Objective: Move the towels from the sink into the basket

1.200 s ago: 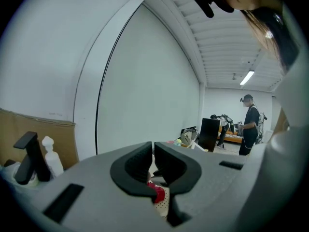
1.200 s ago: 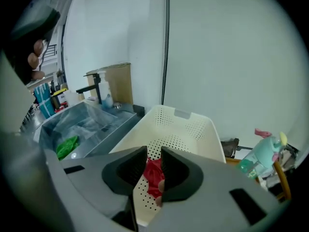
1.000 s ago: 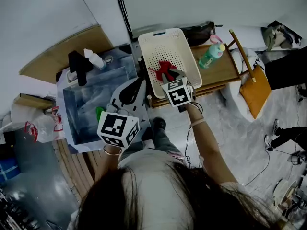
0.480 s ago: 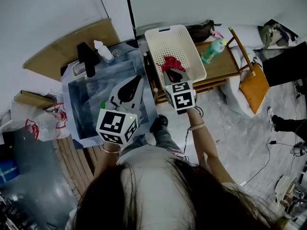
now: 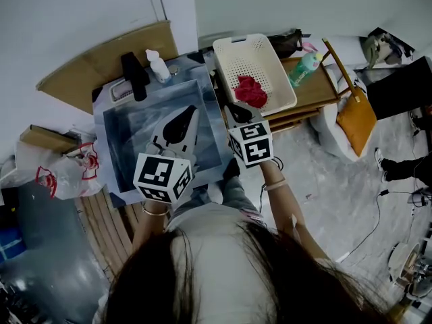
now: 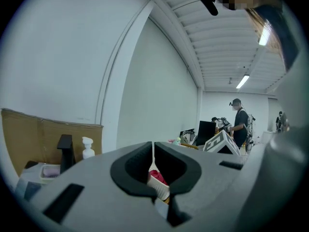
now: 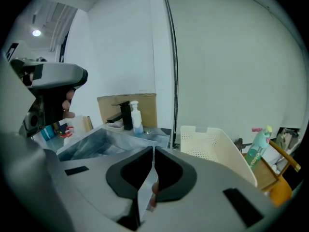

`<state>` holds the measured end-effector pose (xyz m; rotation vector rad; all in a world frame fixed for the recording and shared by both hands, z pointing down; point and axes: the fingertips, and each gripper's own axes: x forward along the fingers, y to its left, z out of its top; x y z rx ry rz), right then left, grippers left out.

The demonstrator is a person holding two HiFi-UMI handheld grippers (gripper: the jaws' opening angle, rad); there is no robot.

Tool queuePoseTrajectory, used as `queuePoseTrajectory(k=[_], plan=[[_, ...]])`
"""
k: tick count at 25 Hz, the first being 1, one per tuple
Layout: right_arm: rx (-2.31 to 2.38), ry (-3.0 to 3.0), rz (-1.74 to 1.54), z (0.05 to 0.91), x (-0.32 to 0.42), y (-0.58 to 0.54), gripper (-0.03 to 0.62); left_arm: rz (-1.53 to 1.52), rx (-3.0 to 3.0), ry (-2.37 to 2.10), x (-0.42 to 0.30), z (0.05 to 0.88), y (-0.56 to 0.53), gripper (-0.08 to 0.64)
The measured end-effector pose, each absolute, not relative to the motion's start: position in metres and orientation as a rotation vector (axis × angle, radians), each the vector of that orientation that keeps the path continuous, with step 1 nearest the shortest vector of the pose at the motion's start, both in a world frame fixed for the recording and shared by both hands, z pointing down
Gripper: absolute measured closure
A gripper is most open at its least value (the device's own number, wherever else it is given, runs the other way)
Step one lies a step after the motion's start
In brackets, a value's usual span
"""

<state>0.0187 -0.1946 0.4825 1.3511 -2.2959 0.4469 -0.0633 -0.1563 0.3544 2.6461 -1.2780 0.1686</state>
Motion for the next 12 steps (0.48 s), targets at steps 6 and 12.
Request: queuePoseTrajectory(k=[6, 12], plan=[[1.305, -2.335, 0.428, 0.478, -0.023, -0.183, 0.558, 0.162, 2.637, -1.278, -0.095, 0.359, -0.149, 0.551], [1.253, -2.340, 0.429, 0.482, -0.060, -0.169, 0.558, 0.154, 2.638, -1.274, -0.123, 0.360, -0.143, 0.551]])
